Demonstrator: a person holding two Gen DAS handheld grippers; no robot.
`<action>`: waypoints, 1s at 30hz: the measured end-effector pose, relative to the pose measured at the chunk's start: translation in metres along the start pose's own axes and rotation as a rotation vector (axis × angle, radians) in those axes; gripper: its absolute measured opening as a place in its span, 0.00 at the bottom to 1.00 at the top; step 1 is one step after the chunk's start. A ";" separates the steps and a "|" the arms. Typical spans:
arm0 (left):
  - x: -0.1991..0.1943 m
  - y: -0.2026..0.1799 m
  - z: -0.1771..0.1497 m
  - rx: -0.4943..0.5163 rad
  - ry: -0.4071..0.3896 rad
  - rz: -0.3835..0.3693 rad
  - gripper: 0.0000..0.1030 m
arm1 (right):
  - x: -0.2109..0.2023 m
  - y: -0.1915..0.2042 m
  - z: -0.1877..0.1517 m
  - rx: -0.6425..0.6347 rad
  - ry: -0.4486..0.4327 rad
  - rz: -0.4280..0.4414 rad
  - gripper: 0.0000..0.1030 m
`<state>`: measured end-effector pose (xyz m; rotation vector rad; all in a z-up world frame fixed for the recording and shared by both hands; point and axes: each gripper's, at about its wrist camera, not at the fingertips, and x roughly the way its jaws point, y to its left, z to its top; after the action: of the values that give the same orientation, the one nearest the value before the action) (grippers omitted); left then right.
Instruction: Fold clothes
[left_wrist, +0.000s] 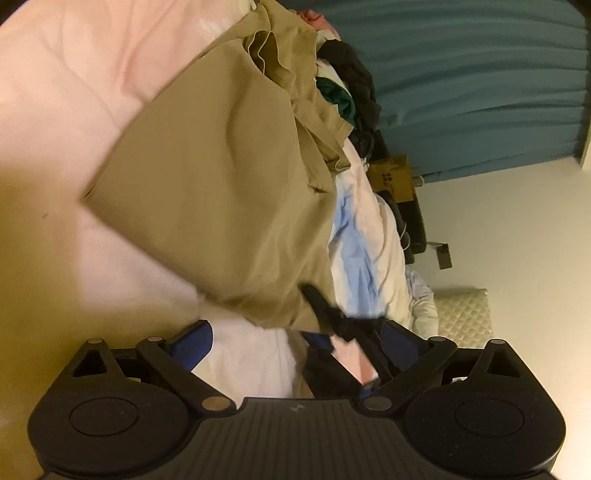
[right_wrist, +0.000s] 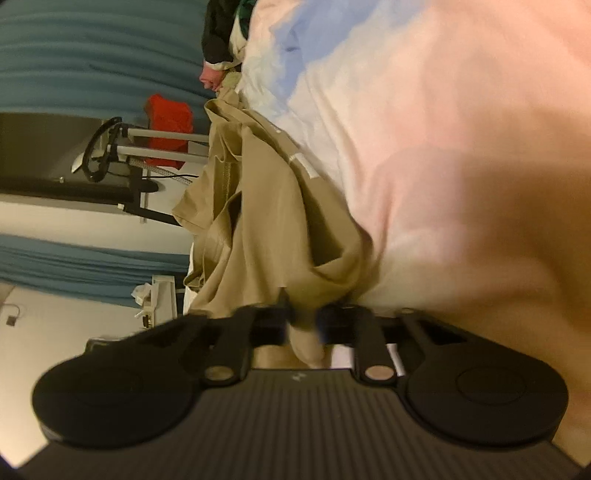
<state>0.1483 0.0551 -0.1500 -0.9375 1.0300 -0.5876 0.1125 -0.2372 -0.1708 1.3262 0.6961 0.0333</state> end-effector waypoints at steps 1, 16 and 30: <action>0.002 0.002 0.002 -0.007 -0.006 -0.006 0.95 | -0.004 0.000 0.002 0.008 -0.008 0.025 0.09; -0.017 0.030 0.014 -0.174 -0.245 0.092 0.15 | -0.031 0.013 0.018 -0.046 -0.074 0.117 0.07; -0.058 -0.008 0.002 -0.040 -0.431 0.005 0.06 | -0.053 0.032 0.001 -0.177 -0.124 0.107 0.07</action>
<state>0.1257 0.0976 -0.1168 -1.0405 0.6582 -0.3389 0.0820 -0.2511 -0.1182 1.1833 0.5052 0.0962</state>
